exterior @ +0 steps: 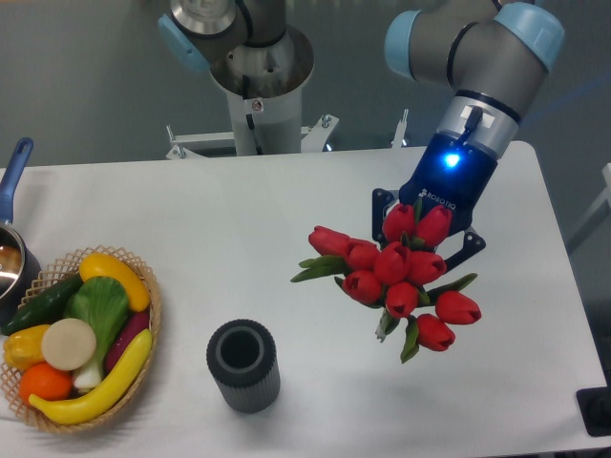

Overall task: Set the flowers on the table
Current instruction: 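Lower the held tulip bouquet toward the table surface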

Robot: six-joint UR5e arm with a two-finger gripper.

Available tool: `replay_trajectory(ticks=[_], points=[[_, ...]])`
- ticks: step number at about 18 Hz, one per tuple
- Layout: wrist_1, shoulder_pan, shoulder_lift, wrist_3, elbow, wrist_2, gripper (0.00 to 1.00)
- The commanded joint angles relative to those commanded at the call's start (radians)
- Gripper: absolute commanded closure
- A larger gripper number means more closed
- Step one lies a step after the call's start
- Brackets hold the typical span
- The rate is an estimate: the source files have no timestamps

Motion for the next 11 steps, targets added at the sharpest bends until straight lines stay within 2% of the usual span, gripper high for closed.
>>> replay_trajectory(ticks=[3, 6, 10, 11], points=[[0.0, -0.009, 0.006, 0.011, -0.015, 0.08, 0.65], [-0.005, -0.028, 0.012, 0.096, -0.029, 0.215, 0.65], [-0.011, -0.034, 0.012, 0.167, -0.058, 0.324, 0.65], [-0.011, -0.041, 0.015, 0.205, -0.07, 0.386, 0.65]])
